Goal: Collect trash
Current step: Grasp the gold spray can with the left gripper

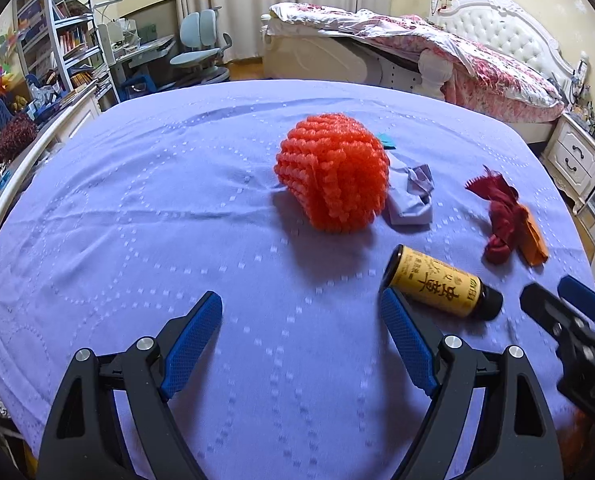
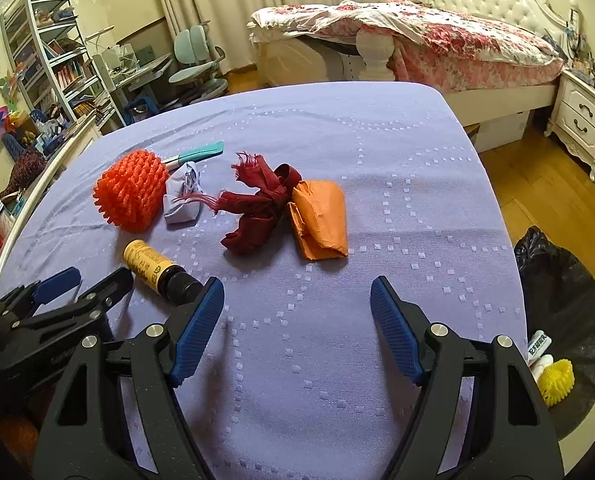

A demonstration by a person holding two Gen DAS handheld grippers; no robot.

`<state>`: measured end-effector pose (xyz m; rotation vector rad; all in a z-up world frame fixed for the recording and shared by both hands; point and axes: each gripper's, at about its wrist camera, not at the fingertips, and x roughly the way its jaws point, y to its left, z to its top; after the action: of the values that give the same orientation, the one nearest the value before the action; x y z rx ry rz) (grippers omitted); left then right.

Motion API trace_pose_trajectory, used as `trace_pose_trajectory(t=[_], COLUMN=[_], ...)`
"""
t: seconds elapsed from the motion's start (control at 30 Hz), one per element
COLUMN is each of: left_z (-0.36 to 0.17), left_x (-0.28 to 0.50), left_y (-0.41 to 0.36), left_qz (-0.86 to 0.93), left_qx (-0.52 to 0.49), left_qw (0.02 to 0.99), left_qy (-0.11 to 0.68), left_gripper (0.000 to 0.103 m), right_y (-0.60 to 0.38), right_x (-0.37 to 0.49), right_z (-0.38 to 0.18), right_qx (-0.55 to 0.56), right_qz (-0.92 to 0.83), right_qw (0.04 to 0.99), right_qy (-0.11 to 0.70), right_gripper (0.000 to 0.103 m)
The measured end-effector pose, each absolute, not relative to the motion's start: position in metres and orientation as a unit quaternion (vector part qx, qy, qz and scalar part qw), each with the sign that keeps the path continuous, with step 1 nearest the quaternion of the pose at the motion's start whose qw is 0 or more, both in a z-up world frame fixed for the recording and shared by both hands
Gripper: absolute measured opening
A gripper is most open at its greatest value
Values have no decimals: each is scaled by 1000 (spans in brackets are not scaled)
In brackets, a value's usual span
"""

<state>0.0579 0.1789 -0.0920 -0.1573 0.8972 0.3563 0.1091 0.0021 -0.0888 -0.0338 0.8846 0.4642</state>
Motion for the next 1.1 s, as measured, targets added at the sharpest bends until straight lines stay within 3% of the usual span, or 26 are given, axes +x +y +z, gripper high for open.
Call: trace_pose_trajectory(t=[0.67,1.1], left_z=[-69,-92], left_x=[65,67], left_y=[155,151], left_qz=[168,152], left_qx=[-100,-82], left_qw=[886,878], left_qy=[421,446], left_gripper=[82,82], right_y=[-35,-37], right_x=[118,119], right_z=[-90,-90], right_qx=[22,18], right_qz=[202,202], right_qw=[885,886], right_qy=[419,417], right_gripper=[75,75])
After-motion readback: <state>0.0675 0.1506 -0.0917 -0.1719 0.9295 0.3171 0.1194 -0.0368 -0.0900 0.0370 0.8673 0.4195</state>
